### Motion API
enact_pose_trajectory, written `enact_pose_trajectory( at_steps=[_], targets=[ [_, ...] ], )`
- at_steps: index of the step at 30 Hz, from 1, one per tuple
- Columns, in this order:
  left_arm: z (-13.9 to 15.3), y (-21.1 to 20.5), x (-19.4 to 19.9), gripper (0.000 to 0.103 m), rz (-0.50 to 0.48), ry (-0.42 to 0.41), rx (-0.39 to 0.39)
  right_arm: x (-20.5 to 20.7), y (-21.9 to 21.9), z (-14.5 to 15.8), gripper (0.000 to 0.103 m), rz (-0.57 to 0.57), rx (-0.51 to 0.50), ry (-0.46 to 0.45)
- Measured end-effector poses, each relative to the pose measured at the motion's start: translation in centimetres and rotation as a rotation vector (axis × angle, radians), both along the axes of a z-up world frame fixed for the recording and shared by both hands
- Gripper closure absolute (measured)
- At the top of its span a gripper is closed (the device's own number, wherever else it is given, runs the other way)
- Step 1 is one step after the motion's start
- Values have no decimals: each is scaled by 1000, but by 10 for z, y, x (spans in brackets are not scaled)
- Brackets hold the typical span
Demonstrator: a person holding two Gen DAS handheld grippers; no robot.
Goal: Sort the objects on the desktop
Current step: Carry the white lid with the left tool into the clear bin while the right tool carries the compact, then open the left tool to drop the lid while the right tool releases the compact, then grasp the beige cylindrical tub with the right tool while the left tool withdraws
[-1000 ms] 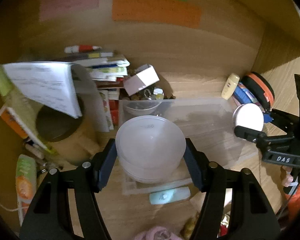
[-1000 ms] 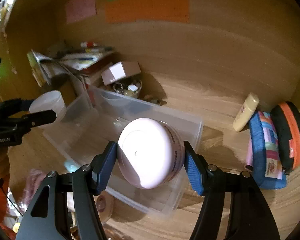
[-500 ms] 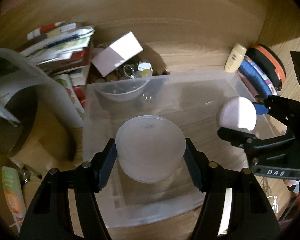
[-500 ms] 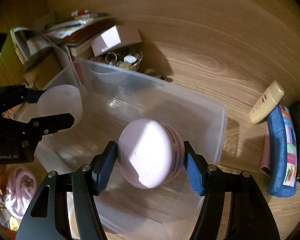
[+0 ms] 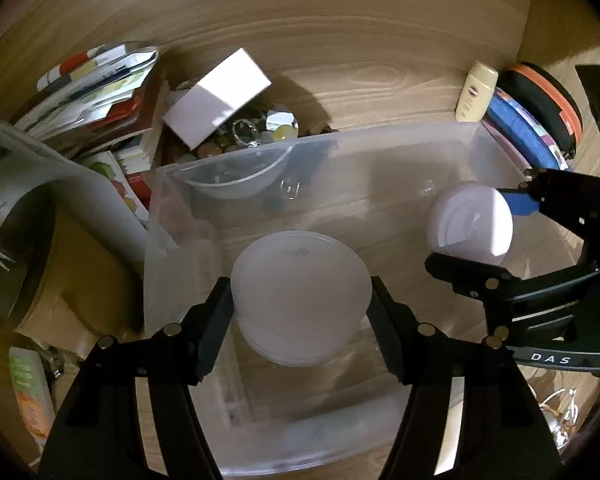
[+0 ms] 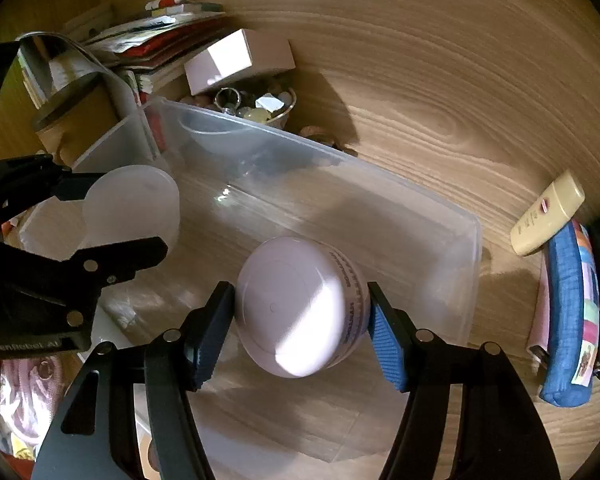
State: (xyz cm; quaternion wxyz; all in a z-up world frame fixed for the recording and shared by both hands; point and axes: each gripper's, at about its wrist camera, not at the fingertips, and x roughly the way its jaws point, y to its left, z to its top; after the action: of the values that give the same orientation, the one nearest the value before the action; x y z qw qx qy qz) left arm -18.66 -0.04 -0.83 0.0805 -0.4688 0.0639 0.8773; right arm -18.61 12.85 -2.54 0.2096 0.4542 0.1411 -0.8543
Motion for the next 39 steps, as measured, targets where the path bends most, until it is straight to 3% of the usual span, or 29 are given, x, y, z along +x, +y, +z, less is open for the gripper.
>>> enact_pose_trajectory(
  at_steps=[11, 15, 18, 33, 39],
  targets=[
    [5, -5, -1, 37, -6, -18, 36, 6, -1, 7, 37, -7, 22, -1],
    [20, -10, 11, 35, 7, 25, 43, 17, 0, 19, 35, -3, 17, 30],
    [33, -15, 20, 25, 17, 62, 50, 26, 3, 31, 30, -8, -5, 52],
    [74, -46, 83, 11, 98, 223, 63, 93, 12, 84, 21, -9, -84, 192],
    [76, -62, 102, 7, 112, 241, 87, 115, 12, 80, 13, 10, -105, 173]
  ],
)
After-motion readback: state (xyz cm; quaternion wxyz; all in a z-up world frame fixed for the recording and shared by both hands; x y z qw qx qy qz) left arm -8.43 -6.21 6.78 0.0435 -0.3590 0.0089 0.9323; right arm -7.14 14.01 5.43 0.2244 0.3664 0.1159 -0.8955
